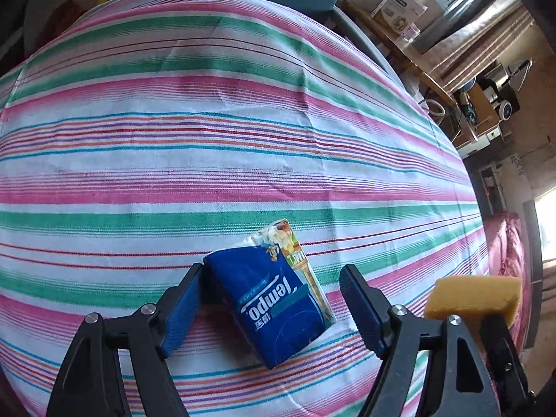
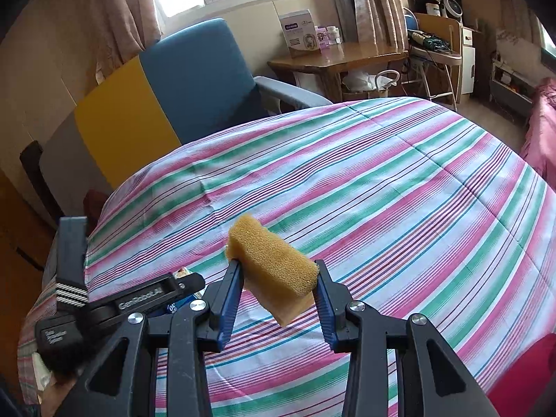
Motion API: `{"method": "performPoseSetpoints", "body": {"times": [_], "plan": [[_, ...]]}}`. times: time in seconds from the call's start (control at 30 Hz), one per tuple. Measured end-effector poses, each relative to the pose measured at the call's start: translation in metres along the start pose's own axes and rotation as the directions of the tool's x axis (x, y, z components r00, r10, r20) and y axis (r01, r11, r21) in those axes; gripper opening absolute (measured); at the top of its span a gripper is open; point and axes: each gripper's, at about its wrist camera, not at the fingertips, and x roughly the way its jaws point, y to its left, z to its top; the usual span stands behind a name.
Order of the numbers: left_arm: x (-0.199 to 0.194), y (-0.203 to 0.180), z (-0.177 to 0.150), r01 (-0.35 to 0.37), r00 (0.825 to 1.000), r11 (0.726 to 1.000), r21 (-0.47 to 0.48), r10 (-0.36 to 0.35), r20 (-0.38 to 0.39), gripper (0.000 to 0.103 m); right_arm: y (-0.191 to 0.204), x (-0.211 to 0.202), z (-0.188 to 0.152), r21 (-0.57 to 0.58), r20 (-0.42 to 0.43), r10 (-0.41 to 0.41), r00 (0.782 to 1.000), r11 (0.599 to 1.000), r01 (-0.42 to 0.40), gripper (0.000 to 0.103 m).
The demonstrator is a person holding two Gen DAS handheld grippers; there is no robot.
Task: Organize objects
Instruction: 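Grasp the blue Tempo tissue pack with the left tool while the right tool holds the sponge, then carry the tissue pack into the tin and open the left tool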
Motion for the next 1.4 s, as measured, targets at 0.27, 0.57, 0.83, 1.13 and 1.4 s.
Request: {"method": "performPoseSetpoints", "body": {"times": [0.27,0.57,0.83,1.13,1.4], "plan": [[-0.011,-0.005,-0.028,-0.064,0.998,0.977,0.202,0.057,0.040,0.057,-0.004,0.006,-0.001,0.007,-0.032,-0.020,0.999,1.000,0.020,0.040],[-0.063,0.038,-0.110,-0.072,0.994,0.955,0.289,0.046,0.097,0.056,0.028,0.037,-0.019,-0.149,-0.193,0.012,0.981,0.988,-0.041,0.040],[-0.098,0.067,-0.177,-0.085,0.986,0.950,0.301,0.036,0.166,0.056,0.052,0.046,-0.036,-0.293,-0.236,-0.011,0.972,0.954,-0.060,0.041],[-0.117,0.071,-0.207,-0.100,0.975,0.935,0.340,0.024,0.222,0.056,0.055,0.049,-0.036,-0.320,-0.206,-0.042,0.978,0.947,-0.027,0.040],[-0.145,0.076,-0.221,-0.112,0.958,0.929,0.353,0.007,0.286,0.056,0.063,0.051,-0.039,-0.369,-0.173,-0.080,0.982,0.929,0.010,0.040]]}}
